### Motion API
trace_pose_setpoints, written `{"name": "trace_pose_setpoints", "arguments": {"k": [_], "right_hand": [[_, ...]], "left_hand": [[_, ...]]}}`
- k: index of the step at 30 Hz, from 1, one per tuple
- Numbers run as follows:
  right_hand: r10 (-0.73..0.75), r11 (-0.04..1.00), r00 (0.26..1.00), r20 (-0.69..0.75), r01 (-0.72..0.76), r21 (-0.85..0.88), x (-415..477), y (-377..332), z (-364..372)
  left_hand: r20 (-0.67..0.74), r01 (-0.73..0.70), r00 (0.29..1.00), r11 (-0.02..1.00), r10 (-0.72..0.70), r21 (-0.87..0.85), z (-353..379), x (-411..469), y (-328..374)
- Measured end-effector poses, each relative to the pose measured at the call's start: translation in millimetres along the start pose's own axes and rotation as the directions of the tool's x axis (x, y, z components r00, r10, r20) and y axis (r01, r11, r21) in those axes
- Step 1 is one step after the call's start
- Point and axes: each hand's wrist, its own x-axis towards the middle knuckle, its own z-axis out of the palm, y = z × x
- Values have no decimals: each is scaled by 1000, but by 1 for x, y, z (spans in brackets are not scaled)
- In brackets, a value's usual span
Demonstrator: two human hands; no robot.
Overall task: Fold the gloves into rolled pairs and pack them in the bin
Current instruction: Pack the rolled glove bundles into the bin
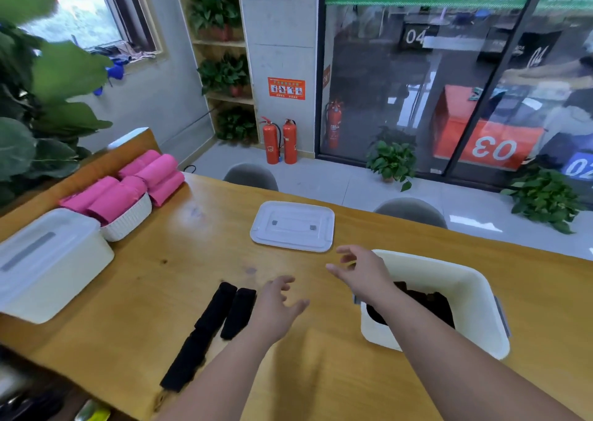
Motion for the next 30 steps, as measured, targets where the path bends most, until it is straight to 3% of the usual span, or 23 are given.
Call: {"name": "trace_pose_setpoints", "arguments": {"k": [10, 15, 30], "right_hand": [[-7, 998, 969, 248, 21, -55, -2, -22, 82], [-1, 980, 934, 358, 73, -188, -10, -21, 113], [87, 938, 894, 439, 75, -339, -11, -8, 137]], "left_hand": [[-85, 149, 986, 985, -142, 86, -61, -15, -66], [-67, 203, 979, 966, -194, 162, -76, -13, -94], [28, 170, 982, 946, -185, 276, -49, 16, -119]]}}
